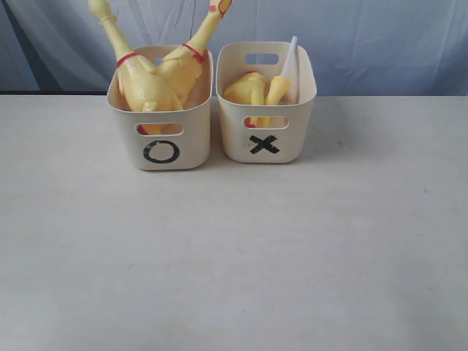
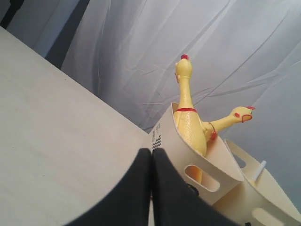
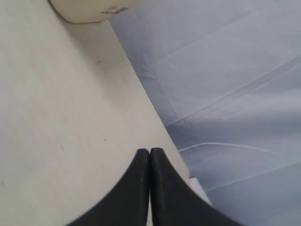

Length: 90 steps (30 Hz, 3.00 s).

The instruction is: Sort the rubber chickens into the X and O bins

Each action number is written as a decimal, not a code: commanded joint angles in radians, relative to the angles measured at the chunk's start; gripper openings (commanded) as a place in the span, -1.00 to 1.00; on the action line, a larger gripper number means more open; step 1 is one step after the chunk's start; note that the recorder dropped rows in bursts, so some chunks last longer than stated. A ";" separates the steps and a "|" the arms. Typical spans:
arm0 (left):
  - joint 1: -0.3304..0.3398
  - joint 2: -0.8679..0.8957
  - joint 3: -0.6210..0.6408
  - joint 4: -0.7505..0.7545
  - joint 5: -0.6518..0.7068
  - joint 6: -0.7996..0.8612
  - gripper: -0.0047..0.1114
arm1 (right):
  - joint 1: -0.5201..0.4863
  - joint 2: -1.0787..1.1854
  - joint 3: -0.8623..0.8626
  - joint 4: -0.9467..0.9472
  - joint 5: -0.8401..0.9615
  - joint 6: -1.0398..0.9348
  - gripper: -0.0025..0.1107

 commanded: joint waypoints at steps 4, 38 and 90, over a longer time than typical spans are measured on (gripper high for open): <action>-0.004 -0.006 0.005 0.032 0.000 0.099 -0.92 | -0.006 -0.005 0.005 0.151 -0.014 0.406 -0.96; -0.004 -0.006 0.005 0.073 0.036 0.206 -0.92 | -0.006 -0.005 0.005 0.139 -0.017 1.127 -0.96; -0.004 -0.006 0.005 0.050 0.112 0.698 -0.92 | -0.006 -0.005 0.005 -0.071 -0.015 1.135 -0.96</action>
